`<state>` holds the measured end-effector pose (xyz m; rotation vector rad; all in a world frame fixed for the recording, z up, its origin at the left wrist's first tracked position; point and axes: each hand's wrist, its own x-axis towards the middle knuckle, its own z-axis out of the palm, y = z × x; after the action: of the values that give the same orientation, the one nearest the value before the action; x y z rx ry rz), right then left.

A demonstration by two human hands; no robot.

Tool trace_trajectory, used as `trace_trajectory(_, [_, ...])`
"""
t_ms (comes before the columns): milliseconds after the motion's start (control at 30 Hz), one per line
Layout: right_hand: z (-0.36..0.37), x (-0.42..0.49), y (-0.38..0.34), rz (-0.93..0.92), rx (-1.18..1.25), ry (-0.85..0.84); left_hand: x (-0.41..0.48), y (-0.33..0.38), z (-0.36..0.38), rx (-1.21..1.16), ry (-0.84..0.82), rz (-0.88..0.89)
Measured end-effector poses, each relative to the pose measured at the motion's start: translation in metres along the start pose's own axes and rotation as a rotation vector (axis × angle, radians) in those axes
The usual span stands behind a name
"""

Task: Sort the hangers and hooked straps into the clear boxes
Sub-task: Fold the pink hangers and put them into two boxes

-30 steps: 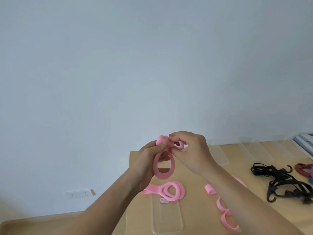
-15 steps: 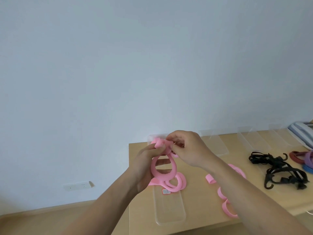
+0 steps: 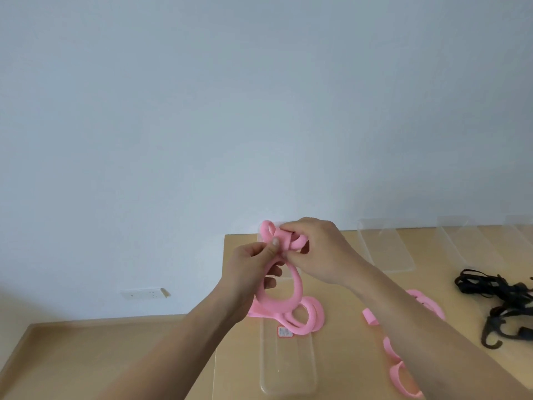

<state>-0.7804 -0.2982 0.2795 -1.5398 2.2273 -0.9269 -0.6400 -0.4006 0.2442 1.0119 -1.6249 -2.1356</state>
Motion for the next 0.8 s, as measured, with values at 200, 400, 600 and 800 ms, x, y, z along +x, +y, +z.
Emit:
trace_trajectory(200, [0.003, 0.009, 0.021, -0.016, 0.024, 0.081, 0.014, -0.007, 0.007, 0.057, 0.032, -0.031])
trace_trajectory(400, [0.011, 0.007, 0.039, -0.055, 0.022, 0.223, 0.02, -0.006, 0.009, -0.039, -0.064, -0.083])
trace_trajectory(600, [0.01, 0.008, 0.047, -0.138, 0.003, 0.261, 0.027, -0.005, 0.011, -0.349, -0.23, -0.282])
trace_trajectory(800, [0.012, 0.002, 0.061, -0.164, -0.01, 0.164, 0.036, -0.007, 0.013, -0.511, -0.272, -0.271])
